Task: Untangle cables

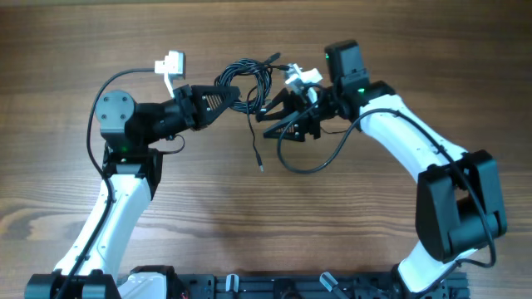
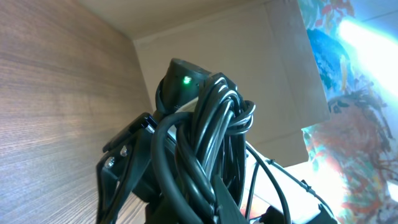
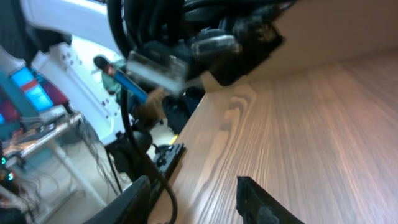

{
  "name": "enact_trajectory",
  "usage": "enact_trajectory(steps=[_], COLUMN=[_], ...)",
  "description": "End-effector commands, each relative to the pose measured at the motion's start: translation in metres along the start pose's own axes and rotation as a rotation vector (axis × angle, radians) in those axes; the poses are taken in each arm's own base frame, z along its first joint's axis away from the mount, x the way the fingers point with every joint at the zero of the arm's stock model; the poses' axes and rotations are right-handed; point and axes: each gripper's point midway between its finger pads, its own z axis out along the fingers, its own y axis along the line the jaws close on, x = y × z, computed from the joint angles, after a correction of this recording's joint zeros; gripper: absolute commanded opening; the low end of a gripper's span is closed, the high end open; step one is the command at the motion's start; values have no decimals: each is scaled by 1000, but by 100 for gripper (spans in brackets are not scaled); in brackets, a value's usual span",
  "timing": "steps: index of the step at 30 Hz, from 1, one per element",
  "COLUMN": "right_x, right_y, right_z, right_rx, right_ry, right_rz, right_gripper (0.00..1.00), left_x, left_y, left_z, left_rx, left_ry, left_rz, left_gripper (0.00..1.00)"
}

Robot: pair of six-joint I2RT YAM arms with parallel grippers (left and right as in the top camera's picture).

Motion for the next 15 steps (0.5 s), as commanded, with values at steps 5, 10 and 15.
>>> enact_trajectory(steps=[5, 10, 15], right_x=[-6, -4, -4], right_y=[18, 20, 20], right_z=[34, 35, 35], right_rx=[-146, -151, -151], right_ry=[6, 9, 9], right_rz=[-13, 12, 27], right_gripper=[31, 31, 34], left_x=[-1, -1, -6], left_y=[-9, -9, -8], left_z=[-2, -2, -7], left_rx=[14, 14, 8], left_ry=[9, 8, -9], left_rz=[-41, -41, -40], left_gripper=[4, 5, 6])
